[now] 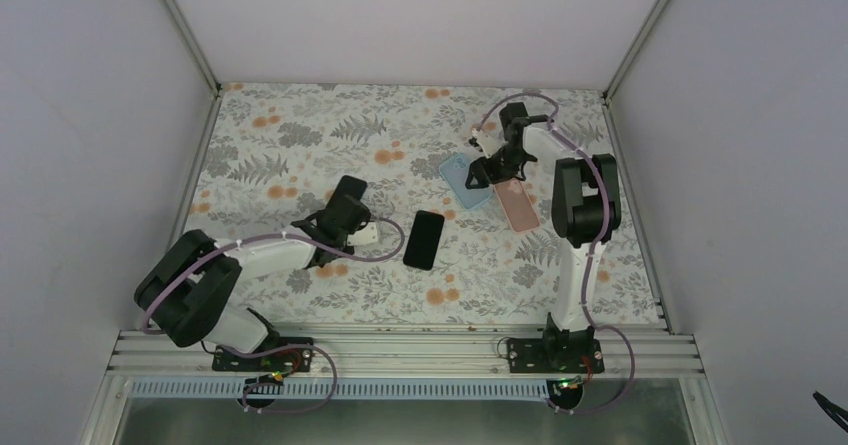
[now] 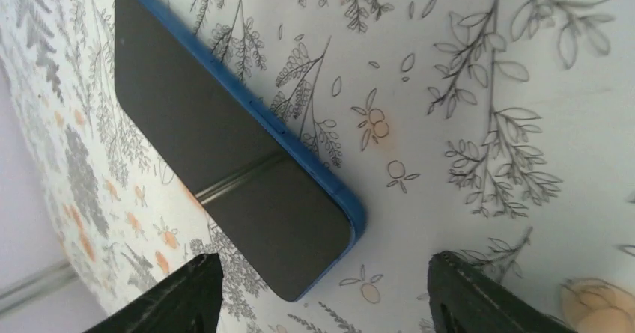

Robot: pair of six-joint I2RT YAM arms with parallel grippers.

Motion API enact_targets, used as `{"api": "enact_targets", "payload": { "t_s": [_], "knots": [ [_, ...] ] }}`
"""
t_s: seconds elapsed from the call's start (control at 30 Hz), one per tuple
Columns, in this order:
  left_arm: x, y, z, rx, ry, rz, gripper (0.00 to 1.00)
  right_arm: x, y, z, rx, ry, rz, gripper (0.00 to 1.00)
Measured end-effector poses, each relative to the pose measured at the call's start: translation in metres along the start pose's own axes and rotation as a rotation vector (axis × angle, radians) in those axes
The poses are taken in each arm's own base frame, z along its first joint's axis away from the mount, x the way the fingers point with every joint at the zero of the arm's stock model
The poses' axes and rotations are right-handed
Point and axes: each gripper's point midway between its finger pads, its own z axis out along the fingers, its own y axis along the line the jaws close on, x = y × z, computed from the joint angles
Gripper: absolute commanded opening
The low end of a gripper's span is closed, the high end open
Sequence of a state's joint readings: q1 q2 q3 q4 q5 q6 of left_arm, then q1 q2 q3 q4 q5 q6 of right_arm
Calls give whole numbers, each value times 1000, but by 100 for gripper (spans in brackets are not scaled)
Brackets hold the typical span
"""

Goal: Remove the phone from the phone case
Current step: Place the phone case at the center of the board, then reset both arms

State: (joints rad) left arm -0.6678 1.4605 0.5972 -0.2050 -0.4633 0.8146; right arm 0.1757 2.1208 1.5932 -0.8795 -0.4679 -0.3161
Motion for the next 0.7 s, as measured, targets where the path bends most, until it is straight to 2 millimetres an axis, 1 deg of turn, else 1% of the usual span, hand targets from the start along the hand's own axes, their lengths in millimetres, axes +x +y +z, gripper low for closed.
{"api": "enact_targets", "payload": {
  "t_s": [0.07, 0.1, 0.2, 0.23, 0.27, 0.3, 0.33, 0.37, 0.4, 0.43, 0.47, 0.5, 0.53, 0.57, 0.6, 0.67, 0.7],
  "knots": [
    [-7, -3, -7, 35, -42, -2, 92, 5, 1, 0, -1, 21, -6, 97],
    [-9, -5, -9, 50, -55, 10, 99, 5, 1, -1, -2, 26, -6, 99],
    [-18, -17, -28, 158, -132, 20, 100, 5, 2, -6, 5, 32, -30, 100],
    [-21, -23, -39, 218, -163, 27, 100, 6, 3, -9, 11, 33, -37, 100],
    [-26, -23, -49, 247, -194, 26, 100, 6, 3, -14, 25, 32, -44, 100],
    [-33, -19, -65, 289, -239, 22, 100, 5, 5, -22, 42, 26, -54, 100],
    [-41, -10, -80, 307, -282, 11, 100, 2, 6, -32, 65, 13, -66, 100],
    [-51, 3, -97, 319, -330, -3, 100, -1, 8, -44, 89, -7, -79, 100],
    [-63, 23, -117, 316, -392, -25, 100, -6, 9, -58, 125, -34, -95, 100],
    [-71, 43, -134, 295, -441, -50, 100, -12, 11, -75, 166, -68, -113, 100],
    [-79, 69, -152, 257, -497, -88, 100, -19, 15, -97, 216, -118, -136, 100],
    [-81, 94, -166, 212, -538, -124, 100, -26, 17, -117, 265, -171, -159, 100],
    [-79, 114, -176, 169, -564, -162, 100, -33, 21, -140, 325, -244, -187, 100],
    [-72, 138, -184, 110, -583, -215, 100, -37, 26, -163, 380, -312, -209, 100],
    [-63, 156, -186, 64, -587, -265, 100, -39, 33, -189, 441, -398, -235, 100],
    [-35, 190, -183, -28, -566, -394, 100, -33, 45, -228, 537, -531, -264, 100],
    [-14, 210, -177, -79, -550, -490, 100, -29, 48, -245, 587, -591, -268, 100]
  ]
}}
